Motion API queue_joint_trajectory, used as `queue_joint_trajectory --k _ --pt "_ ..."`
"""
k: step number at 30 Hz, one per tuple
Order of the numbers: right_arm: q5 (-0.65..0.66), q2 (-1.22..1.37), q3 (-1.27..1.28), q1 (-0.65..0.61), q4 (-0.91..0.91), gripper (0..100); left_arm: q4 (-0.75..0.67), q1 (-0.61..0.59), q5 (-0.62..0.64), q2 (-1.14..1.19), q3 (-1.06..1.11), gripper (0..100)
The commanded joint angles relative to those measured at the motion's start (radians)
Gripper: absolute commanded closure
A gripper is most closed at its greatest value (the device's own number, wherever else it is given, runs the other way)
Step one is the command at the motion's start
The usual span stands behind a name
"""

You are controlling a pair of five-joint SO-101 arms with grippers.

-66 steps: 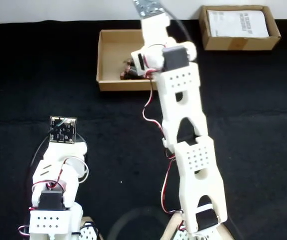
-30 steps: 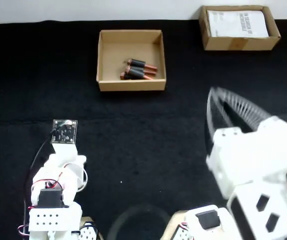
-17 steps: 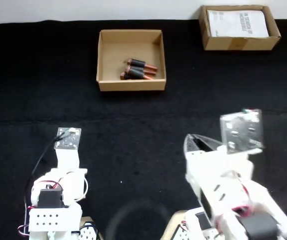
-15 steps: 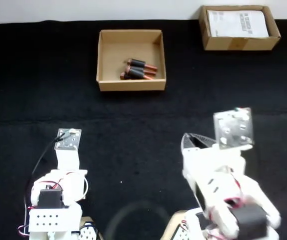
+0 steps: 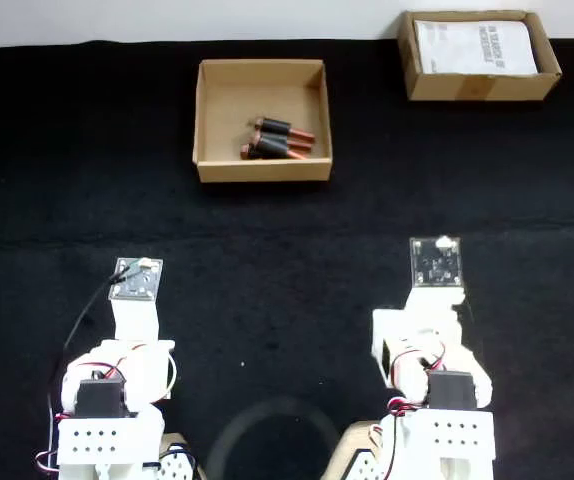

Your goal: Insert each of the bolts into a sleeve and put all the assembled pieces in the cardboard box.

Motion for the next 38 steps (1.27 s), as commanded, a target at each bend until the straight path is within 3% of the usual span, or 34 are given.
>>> queue_joint_trajectory --k 1,17,20,38 --pt "0.012 -0.01 0.007 0.016 0.062 99.1 0.005 -0.012 -0.003 0.007 -0.013 99" --pt "0.015 -0.01 0.271 0.084 0.07 99.1 0.005 -0.012 -0.003 0.007 -0.013 99" --pt "0.017 -0.01 0.278 0.133 0.077 99.1 0.005 -0.012 -0.003 0.007 -0.013 99" --pt "0.017 -0.01 0.278 0.136 0.077 99.1 0.005 -0.012 -0.003 0.007 -0.013 99"
